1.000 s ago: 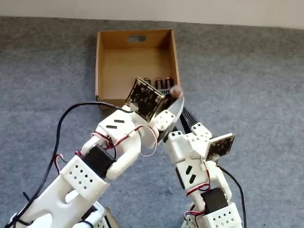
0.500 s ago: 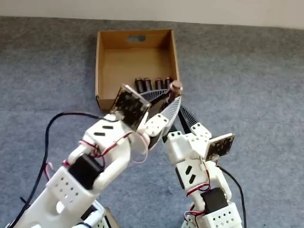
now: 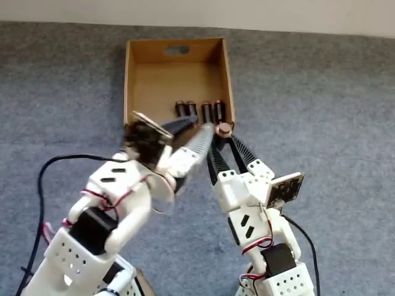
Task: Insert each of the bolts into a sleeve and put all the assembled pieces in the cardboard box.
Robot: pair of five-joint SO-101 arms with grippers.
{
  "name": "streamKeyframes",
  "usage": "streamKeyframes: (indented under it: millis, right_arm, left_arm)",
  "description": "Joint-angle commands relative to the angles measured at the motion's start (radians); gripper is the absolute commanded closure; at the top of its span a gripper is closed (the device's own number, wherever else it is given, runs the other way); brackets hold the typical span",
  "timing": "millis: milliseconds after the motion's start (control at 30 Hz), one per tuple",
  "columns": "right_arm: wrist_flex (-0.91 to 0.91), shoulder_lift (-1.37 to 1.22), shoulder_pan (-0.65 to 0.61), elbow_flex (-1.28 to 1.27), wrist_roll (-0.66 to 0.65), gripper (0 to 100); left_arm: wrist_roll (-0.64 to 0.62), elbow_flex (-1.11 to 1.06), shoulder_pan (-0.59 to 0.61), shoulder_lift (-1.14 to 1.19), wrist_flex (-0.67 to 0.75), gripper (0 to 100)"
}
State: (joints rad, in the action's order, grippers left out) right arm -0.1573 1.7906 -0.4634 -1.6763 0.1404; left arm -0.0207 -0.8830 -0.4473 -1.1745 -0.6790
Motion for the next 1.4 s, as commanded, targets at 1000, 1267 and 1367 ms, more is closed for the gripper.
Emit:
streamKeyframes:
  millis: [1000,1267,1367]
  right_arm:
    - [-0.529,-0.499,0.051,1.013,-0.143,99.3]
    - [-0.533,-1.087,0.05,1.331,-0.141,99.3]
    - [-0.538,-1.28,0.05,1.452,-0.141,99.3]
  left_arm:
    - [0.005,-0.814,0.377,-0.639,-0.035,99]
    - [0.005,-0.814,0.377,-0.638,-0.035,99]
    - [0.005,-0.814,0.377,-0.638,-0.048,99]
